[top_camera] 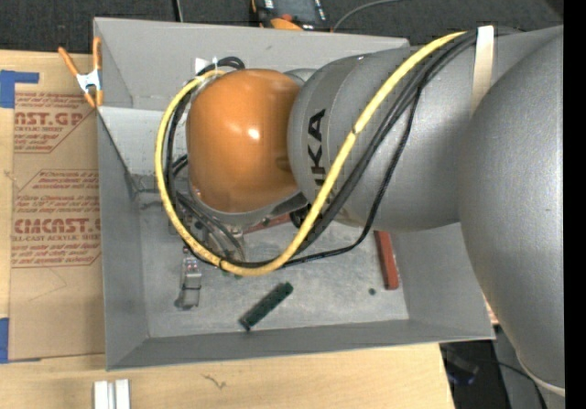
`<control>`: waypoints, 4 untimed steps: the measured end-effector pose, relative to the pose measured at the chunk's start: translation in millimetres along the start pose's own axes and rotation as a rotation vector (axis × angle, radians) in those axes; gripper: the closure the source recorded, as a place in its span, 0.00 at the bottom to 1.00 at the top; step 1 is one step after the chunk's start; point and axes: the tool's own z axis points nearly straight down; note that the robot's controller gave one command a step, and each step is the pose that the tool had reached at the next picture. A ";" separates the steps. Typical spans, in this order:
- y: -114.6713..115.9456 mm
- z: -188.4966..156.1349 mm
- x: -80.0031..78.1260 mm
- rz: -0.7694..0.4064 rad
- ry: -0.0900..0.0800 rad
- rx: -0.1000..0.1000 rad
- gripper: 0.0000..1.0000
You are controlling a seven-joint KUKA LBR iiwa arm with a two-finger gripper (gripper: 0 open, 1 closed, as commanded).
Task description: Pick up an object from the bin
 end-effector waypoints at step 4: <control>-161.9 146.1 -102.8 -0.372 -0.002 0.000 1.00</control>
Offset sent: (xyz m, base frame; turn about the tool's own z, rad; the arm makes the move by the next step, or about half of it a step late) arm 0.0810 -0.0201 -0.0524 -0.2919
